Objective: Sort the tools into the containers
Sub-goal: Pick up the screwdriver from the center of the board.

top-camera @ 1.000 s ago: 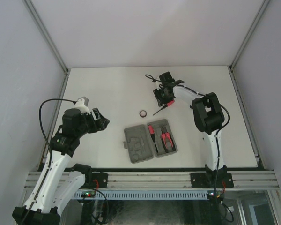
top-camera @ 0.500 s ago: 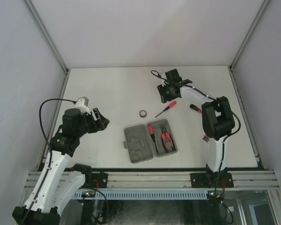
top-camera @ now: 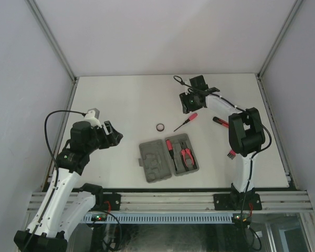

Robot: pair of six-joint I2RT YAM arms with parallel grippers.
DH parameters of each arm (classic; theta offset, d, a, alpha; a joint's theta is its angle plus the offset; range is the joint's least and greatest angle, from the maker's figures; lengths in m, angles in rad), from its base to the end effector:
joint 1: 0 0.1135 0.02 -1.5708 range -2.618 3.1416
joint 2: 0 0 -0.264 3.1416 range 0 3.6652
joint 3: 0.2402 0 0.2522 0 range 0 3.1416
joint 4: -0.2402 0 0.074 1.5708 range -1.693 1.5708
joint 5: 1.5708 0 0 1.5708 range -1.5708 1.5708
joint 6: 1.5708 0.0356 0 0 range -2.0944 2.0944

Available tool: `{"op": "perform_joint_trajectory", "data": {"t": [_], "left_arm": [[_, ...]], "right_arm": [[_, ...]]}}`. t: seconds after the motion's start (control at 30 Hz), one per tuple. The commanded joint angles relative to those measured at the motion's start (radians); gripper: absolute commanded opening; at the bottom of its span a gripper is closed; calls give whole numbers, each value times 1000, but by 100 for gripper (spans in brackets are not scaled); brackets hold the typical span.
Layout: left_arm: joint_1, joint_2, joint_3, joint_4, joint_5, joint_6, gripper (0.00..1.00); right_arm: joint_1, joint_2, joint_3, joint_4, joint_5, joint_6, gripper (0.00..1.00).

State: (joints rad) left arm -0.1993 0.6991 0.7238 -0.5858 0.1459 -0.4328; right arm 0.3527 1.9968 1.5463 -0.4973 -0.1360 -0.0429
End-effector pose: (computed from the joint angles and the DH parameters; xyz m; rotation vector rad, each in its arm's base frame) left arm 0.1497 -0.0355 0.2913 -0.1657 2.1649 -0.5233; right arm 0.4108 0.1563 0.2125 -0.5517 2.4706 0.2960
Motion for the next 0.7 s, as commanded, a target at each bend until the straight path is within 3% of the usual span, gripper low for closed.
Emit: {"op": "perform_joint_trajectory", "data": {"t": [0.0, 0.13, 0.33, 0.67], "left_arm": [[8, -2, 30, 39, 20, 16, 72], [9, 3, 31, 39, 23, 16, 72], [9, 10, 30, 39, 26, 15, 72], [8, 6, 30, 38, 20, 16, 72]], "right_arm": [[-8, 19, 52, -66, -84, -78, 49], [-4, -5, 9, -80, -71, -154, 57], [32, 15, 21, -107, -7, -190, 57], [77, 49, 57, -84, 241, 100, 55]]}}
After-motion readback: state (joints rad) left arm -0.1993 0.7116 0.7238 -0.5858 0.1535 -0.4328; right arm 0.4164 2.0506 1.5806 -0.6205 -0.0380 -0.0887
